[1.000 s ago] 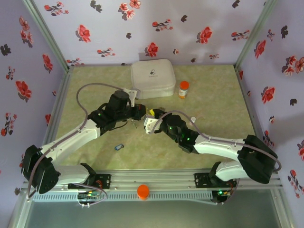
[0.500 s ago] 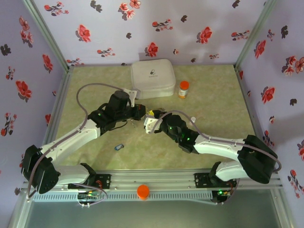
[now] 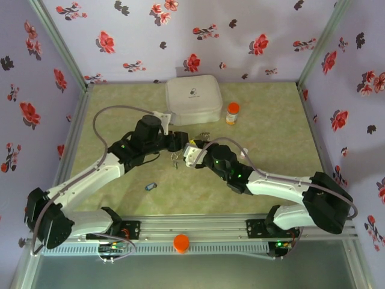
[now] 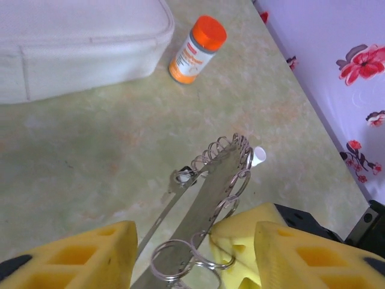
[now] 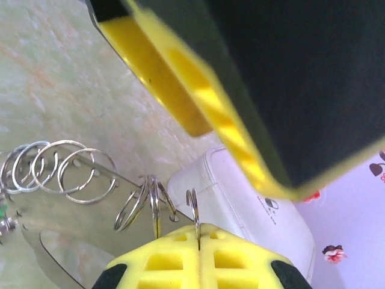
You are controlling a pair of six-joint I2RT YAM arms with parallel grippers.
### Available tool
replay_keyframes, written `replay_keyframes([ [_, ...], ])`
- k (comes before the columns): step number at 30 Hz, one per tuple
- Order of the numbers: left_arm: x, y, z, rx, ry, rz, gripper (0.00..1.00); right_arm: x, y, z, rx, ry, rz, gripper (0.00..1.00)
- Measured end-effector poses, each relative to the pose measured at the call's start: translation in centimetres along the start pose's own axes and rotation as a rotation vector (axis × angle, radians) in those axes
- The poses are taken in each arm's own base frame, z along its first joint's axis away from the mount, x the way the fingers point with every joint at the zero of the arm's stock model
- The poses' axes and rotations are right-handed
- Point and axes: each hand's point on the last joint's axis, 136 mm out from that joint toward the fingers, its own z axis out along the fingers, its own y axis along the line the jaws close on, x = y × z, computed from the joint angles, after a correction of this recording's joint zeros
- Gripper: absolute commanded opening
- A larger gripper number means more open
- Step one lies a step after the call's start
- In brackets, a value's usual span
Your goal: Put the keys on the keyring
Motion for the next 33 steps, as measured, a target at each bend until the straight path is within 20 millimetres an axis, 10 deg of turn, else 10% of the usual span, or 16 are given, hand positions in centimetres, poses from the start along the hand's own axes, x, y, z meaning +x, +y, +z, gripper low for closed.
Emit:
replay_keyframes([
  [13,-1.7,0.6,-3.7,-0.078,-0.181,0.441,0.55,0.4,-1.3,-2.5,-0.127,-0.038,0.230,0.00],
  [33,5.5,-3.0,-2.8,0.297,-0.104,1.166,0.33,-0.5,3.4,-6.6,-0.432,-0.071,0.256,0.00],
])
